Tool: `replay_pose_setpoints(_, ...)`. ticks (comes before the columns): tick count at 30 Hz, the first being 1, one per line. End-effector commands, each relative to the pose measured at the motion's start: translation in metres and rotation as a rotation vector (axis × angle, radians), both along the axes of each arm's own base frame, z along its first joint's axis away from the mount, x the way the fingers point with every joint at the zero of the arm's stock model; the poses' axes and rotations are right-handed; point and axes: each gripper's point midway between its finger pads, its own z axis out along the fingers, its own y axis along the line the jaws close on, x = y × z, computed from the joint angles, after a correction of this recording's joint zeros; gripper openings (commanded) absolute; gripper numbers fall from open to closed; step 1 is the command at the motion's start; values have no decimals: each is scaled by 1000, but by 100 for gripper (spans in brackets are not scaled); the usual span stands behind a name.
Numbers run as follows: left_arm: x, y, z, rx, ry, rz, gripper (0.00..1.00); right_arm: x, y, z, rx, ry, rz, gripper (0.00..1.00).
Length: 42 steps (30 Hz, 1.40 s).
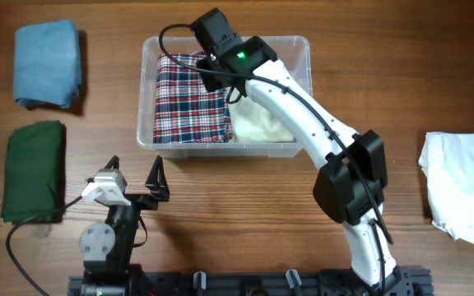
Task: Pack container
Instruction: 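Lower the plaid cloth into the left half of the box, then open the right gripper and withdraw it toward the white cloth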
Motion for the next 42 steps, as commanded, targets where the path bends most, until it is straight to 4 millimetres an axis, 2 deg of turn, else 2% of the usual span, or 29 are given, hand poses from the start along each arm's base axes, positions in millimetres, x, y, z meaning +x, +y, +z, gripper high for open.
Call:
replay_pose_setpoints(1,0,1,-2,5,0,3,100,4,-1,-5,-47,-16,15,41)
replay_pose_setpoints(5,0,1,-2,5,0,3,100,-3,4,-22,-40,42,37,20)
replay_pose_setpoints(8,0,1,-2,5,0,3,100,-9,10,-39,-27,96,51,11)
replay_pose_setpoints(11,0,1,-2,5,0,3,100,-16,18,-49,-20,126,62,8)
replay_pose_setpoints(16,0,1,-2,5,0,3,100,-26,34,-49,-27,112,95,8)
replay_pose_setpoints(20,0,1,-2,5,0,3,100,-26,36,-48,-33,101,92,8)
replay_pose_setpoints(27,0,1,-2,5,0,3,100,-24,25,-44,-32,112,63,12)
replay_pose_setpoints(35,0,1,-2,5,0,3,100,-25,0,-9,1,114,-17,16)
replay_pose_setpoints(37,0,1,-2,5,0,3,100,-26,-6,2,9,107,-27,25)
replay_pose_setpoints(38,0,1,-2,5,0,3,100,-26,-11,11,17,100,-34,34)
replay_pose_setpoints(40,0,1,-2,5,0,3,100,-27,-20,33,54,86,-47,58)
replay_pose_setpoints(42,0,1,-2,5,0,3,100,-27,-30,56,99,70,-56,71)
